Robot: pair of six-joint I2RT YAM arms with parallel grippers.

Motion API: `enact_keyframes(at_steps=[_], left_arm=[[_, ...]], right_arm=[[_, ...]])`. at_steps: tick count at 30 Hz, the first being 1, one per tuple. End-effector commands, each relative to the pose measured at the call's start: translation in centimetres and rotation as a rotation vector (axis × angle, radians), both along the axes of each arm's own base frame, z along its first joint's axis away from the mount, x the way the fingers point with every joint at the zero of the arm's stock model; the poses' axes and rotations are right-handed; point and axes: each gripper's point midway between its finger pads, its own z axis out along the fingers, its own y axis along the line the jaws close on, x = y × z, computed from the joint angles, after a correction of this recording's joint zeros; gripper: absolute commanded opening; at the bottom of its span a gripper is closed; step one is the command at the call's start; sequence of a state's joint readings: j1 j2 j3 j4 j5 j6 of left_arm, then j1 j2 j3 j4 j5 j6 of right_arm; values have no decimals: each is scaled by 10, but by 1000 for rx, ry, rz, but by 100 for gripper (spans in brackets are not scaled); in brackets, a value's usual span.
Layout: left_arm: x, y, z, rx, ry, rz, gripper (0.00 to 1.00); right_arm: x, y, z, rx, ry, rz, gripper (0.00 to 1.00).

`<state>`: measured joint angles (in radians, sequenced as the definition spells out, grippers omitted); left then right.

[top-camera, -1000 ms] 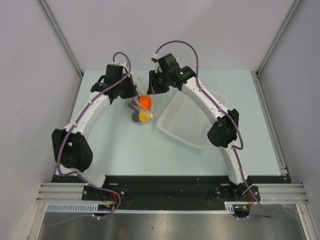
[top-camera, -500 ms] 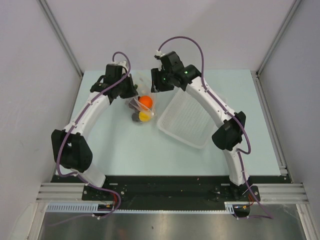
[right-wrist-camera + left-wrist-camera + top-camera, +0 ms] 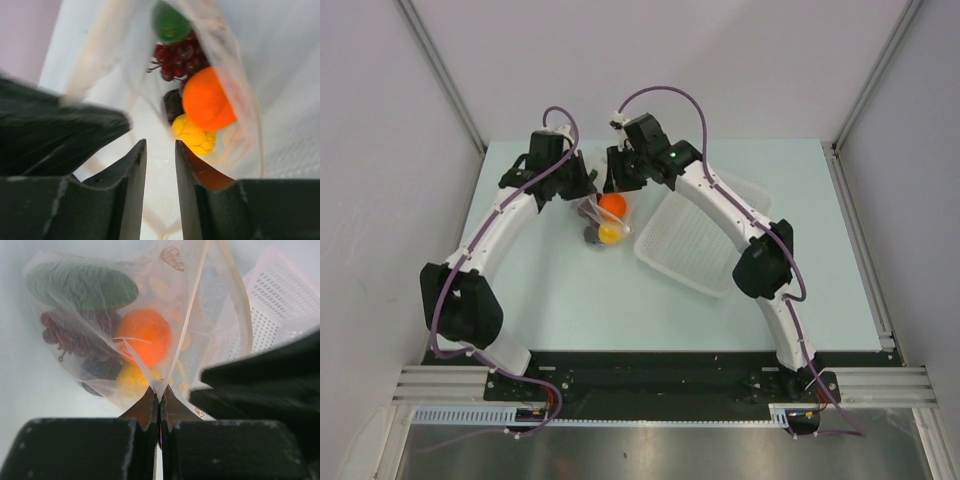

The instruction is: Open the zip-top bag and remove the fake food

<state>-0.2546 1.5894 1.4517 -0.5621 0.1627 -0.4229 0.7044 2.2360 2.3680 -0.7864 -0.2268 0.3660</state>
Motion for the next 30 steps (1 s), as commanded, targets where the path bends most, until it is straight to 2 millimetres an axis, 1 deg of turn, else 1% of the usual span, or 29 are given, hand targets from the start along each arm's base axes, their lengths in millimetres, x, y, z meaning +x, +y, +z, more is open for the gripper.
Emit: enact_keyframes(at_steps=[1,2,3,4,5,6,7,8,10,11,14,15,16,18,19,21,22,23,25,26,27,30], left_arm=[[-6,-2,26,-52,-64,-5,0],[-6,-2,26,-51,-67,-5,0],[-6,-2,24,-52,-64,-4,0],[-7,-4,22,-60,-60,-10,0],[-6,-5,23,-69,-65,-9,0],[-5,-7,23,-77,-62,-12,0],[-4,-8,24,-83,-62,-13,0],[-4,-11,23,-94,-55,-18,0],[-2,-13,24,-102,-53,-24,0],[-2,-15,24,-110,-51,-35,0],[-2,-16,22,-108,-43,-43,0],[-1,-16,20,-106,-41,-44,0],[-1,-17,19,-107,-37,-46,0],[-2,-18,17,-115,-32,-45,0],[-2,-17,17,-116,-36,-43,0],[-1,-17,16,-115,-35,-39,0],[-2,-17,16,-111,-33,-40,0],[-2,-17,17,-109,-33,-43,0],[-2,-17,18,-106,-37,-54,0],[-1,-18,17,-104,-34,-57,0],[-1,-18,16,-102,-33,-58,0],[0,-20,10,-109,-14,-66,0]], right_arm=[[23,3,-22,18,22,-28,37],[25,4,-34,1,28,-27,39],[28,4,-38,-10,11,-22,42],[30,5,-42,-22,5,-22,51],[31,6,-50,-33,6,-16,56],[33,7,-52,-39,-10,-7,60],[35,7,-56,-50,-15,-8,67],[38,4,-61,-67,-21,-21,70],[41,5,-71,-84,-30,-14,75],[42,2,-80,-103,-28,-24,77],[46,2,-92,-111,-18,-39,78],[43,2,-100,-128,-4,-40,78],[43,2,-103,-141,-3,-43,78],[44,-3,-112,-194,-25,-49,79],[43,-4,-118,-214,-25,-46,82],[45,-10,-128,-256,-24,-61,83],[45,-13,-136,-276,-15,-70,84],[46,-16,-141,-295,-13,-84,86],[48,-14,-148,-290,-9,-77,89],[47,-13,-156,-302,-4,-79,89],[49,-12,-161,-306,0,-85,91],[50,-7,-170,-306,1,-80,93]])
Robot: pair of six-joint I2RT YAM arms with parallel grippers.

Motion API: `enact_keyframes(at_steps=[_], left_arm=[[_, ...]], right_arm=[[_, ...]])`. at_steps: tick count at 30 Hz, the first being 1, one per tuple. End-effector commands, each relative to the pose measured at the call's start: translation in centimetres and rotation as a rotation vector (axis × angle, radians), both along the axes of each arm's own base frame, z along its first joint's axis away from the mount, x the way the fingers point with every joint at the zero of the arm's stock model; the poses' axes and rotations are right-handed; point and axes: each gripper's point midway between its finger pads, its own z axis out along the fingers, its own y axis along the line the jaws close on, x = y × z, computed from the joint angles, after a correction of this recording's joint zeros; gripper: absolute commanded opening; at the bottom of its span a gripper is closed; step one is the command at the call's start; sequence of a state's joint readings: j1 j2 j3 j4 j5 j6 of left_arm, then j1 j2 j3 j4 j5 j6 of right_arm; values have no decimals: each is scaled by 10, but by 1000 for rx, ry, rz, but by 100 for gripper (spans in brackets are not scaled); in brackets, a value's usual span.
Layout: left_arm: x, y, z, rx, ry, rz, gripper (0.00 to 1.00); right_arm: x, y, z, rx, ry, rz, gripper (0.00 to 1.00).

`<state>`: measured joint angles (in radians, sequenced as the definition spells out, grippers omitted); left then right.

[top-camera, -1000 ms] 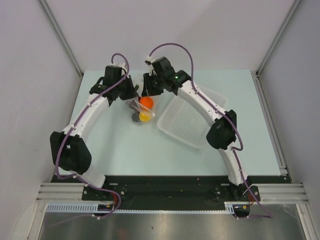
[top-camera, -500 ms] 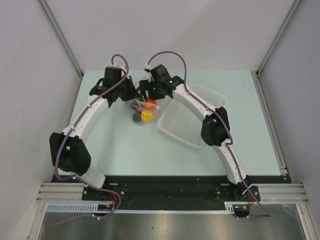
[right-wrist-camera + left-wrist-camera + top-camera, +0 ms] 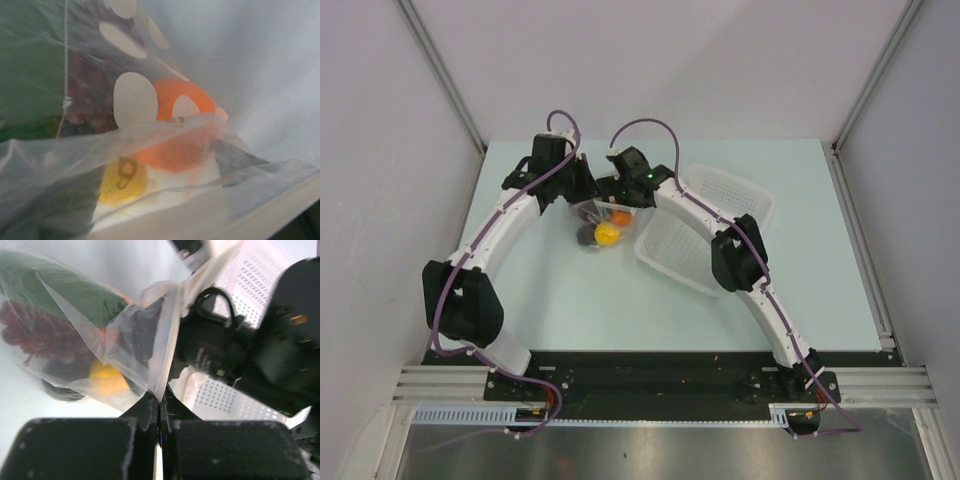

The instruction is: Open the zip-top bag and remove the fake food

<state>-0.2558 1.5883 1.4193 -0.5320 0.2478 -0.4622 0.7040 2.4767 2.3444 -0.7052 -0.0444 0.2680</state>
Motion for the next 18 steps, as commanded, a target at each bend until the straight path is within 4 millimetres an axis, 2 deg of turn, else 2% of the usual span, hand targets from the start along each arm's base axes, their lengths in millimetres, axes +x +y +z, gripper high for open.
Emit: enact_keyframes(at_steps=[1,5,8,9,10,14,15,18], left_arm=[[7,-7,13,-41,-37,-25,0],[7,-9,15,-51,-40,-26,0],[6,-7,13,-38,-37,-28,0],[5,-6,11,-32,-34,-28,0],[6,-5,10,-28,-34,-27,0],[6,-4,5,-27,-23,-25,0],[6,-4,4,-20,-19,-23,0],[10,3,4,12,-30,-6,0]], right_arm=[[6,2,-25,-45,-6,-12,93],[14,3,-27,-41,-25,-41,87],[19,2,-30,-21,-15,-55,69],[19,3,-26,-13,-20,-58,56],[21,4,-21,-5,-34,-57,51],[16,12,20,58,-65,-15,32],[15,12,43,89,-84,-12,25],[5,12,73,132,-91,6,18]])
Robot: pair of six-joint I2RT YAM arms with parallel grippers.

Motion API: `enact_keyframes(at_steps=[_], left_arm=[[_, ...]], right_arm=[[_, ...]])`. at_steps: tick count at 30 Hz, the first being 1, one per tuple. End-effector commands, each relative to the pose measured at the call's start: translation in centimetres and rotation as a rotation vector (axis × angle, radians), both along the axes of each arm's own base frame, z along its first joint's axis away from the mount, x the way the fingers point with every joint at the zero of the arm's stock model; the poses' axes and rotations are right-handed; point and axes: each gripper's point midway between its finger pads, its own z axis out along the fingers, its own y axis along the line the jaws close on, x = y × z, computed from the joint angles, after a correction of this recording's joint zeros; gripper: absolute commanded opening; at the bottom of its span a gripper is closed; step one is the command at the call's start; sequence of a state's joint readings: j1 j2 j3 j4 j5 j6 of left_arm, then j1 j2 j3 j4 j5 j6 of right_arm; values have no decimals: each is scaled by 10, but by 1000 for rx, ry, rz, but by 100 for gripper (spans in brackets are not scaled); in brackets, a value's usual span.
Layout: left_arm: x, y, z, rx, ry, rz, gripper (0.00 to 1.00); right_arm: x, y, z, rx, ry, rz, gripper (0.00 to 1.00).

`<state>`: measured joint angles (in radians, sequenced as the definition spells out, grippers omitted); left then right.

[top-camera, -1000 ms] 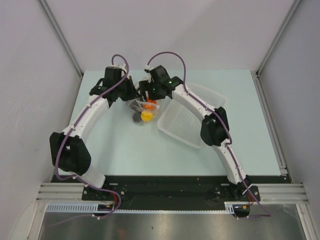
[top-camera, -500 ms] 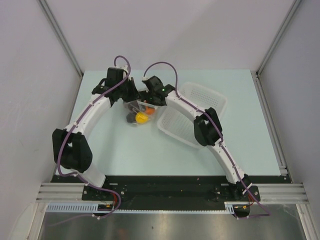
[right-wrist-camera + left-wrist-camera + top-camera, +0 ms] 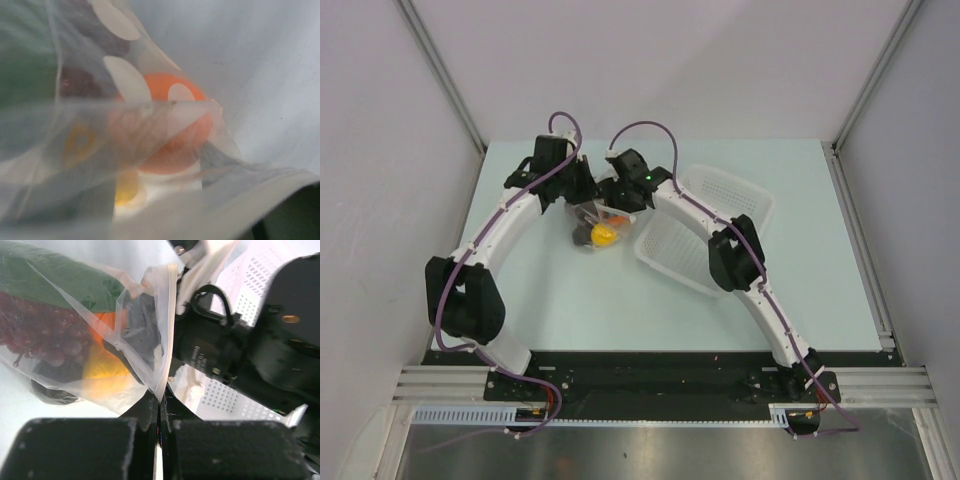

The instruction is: Open the zip-top bag and remove the fake food

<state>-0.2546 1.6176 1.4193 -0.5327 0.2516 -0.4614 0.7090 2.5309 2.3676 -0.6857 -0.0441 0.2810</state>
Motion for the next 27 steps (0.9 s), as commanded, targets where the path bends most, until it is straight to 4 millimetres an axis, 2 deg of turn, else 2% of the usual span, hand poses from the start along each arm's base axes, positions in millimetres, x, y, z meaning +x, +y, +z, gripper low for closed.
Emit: enact_keyframes(at_steps=[1,4,7,10,11,14,15,17,18,20,21,24,25,27], left_arm=[[8,6,16,14,-61,2,0],[13,15,13,32,-64,33,0],[17,19,11,22,-62,40,0],[19,18,10,18,-62,33,0],[19,18,10,20,-61,33,0],[18,20,11,28,-62,30,0],[18,20,11,29,-62,31,0],[17,20,13,24,-67,31,0],[17,20,14,22,-68,31,0],[17,18,16,17,-70,23,0],[18,18,18,18,-74,21,0],[18,19,23,17,-85,24,0],[19,19,24,15,-90,27,0],[20,17,25,0,-89,27,0]], right_arm=[[-5,4,114,167,-113,26,16],[-22,4,150,238,-95,74,14],[-36,-6,162,253,-49,83,13],[-41,-31,170,242,-22,43,11],[-44,-48,173,233,-19,20,10],[-45,-78,175,201,-33,-26,11],[-44,-102,174,179,-36,-66,12],[-44,-126,168,147,-40,-101,14],[-45,-150,156,124,-19,-141,15],[-41,-171,142,124,-2,-183,16],[-42,-192,120,104,44,-222,16],[-36,-216,88,82,85,-275,19],[-33,-231,67,59,127,-309,19],[-30,-242,50,30,154,-319,20]])
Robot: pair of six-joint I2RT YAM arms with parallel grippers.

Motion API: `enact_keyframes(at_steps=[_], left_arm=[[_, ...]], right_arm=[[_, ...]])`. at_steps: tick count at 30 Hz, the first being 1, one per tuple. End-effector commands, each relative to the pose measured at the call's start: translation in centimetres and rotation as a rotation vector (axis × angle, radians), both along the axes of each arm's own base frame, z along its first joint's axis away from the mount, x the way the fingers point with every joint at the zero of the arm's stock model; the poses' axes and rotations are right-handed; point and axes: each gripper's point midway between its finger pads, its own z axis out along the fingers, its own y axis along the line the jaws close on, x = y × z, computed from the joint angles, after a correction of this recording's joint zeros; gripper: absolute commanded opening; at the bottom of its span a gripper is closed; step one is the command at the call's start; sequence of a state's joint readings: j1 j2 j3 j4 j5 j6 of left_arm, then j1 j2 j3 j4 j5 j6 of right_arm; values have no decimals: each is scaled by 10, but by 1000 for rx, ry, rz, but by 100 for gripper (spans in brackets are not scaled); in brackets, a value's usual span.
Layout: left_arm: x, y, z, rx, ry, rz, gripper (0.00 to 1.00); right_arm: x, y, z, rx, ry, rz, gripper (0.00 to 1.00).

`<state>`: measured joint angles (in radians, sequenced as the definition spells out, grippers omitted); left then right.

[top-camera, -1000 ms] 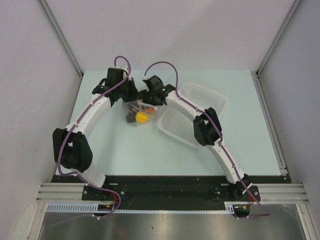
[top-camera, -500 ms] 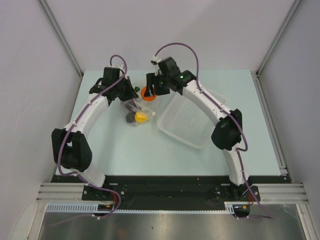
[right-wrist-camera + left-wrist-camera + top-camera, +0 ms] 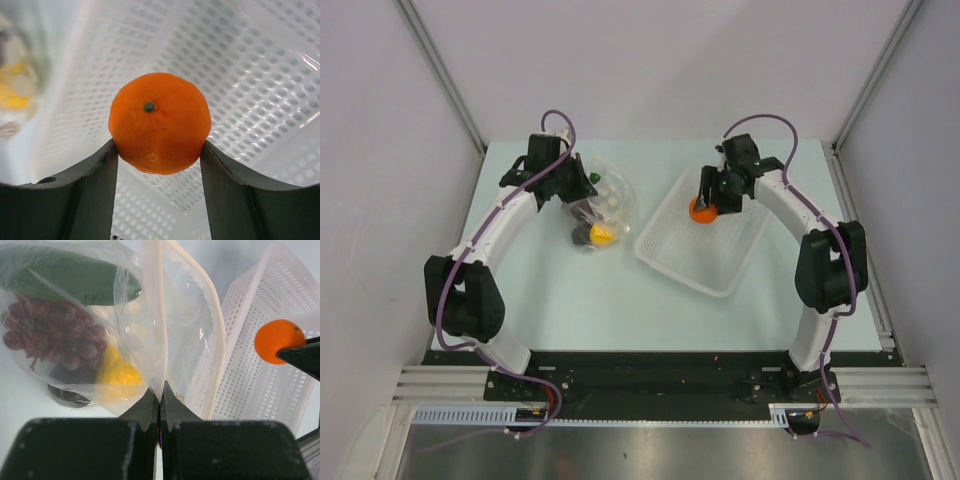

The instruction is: Open the zip-top bag and remove the fake food

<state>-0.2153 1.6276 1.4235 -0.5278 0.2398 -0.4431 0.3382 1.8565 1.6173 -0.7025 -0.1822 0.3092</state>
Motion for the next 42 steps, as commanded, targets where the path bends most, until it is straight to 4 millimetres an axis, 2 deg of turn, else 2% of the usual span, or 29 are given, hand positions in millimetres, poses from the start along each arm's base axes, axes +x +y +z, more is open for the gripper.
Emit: enact_keyframes(at_steps=[1,7,12,13,16,19,23,24,26,27,28,29,32,33,34,36,37,39,40,41,42], left_arm=[[10,-3,29,-25,-80,-16,0],[7,-4,39,-27,-92,-26,0],[4,-6,34,-49,-77,-22,0],[2,-7,35,-51,-69,-30,0],[0,-3,36,-21,-84,-40,0],[-1,2,35,5,-85,-33,0],[-3,0,40,-16,-100,-26,0],[-3,0,41,-21,-100,-29,0],[-3,-1,44,-17,-104,-38,0],[-4,0,44,-11,-105,-39,0],[-4,0,48,-4,-117,-47,0],[-3,2,47,4,-118,-44,0],[-5,5,50,15,-132,-39,0],[-5,4,51,10,-137,-37,0],[-5,4,50,7,-136,-34,0],[-6,2,49,-4,-132,-41,0],[-6,2,47,-6,-127,-40,0],[-6,0,47,-10,-128,-49,0],[-5,0,47,-10,-130,-49,0],[-5,0,46,-9,-127,-48,0],[-5,1,47,-6,-127,-44,0]], right_arm=[[13,-24,-38,-44,43,-25,20],[26,-40,-62,-122,35,-25,33],[34,-42,-61,-127,38,-38,67],[34,-43,-60,-132,41,-39,76],[36,-45,-49,-147,26,-53,87],[37,-39,-27,-143,-28,-61,92],[37,-11,13,-102,-98,-56,91],[38,7,31,-77,-139,-37,91],[43,28,52,-11,-194,-55,89],[39,48,65,29,-230,-38,88],[39,59,74,72,-252,-30,87],[45,77,90,153,-308,-32,86],[38,129,115,341,-352,52,73],[37,141,118,376,-348,74,67],[35,164,123,435,-343,127,64],[34,185,124,474,-335,160,61],[34,202,125,491,-346,188,60],[37,214,123,505,-340,190,57],[41,221,109,507,-312,191,56],[44,224,112,527,-306,183,55],[46,227,109,547,-283,168,49]])
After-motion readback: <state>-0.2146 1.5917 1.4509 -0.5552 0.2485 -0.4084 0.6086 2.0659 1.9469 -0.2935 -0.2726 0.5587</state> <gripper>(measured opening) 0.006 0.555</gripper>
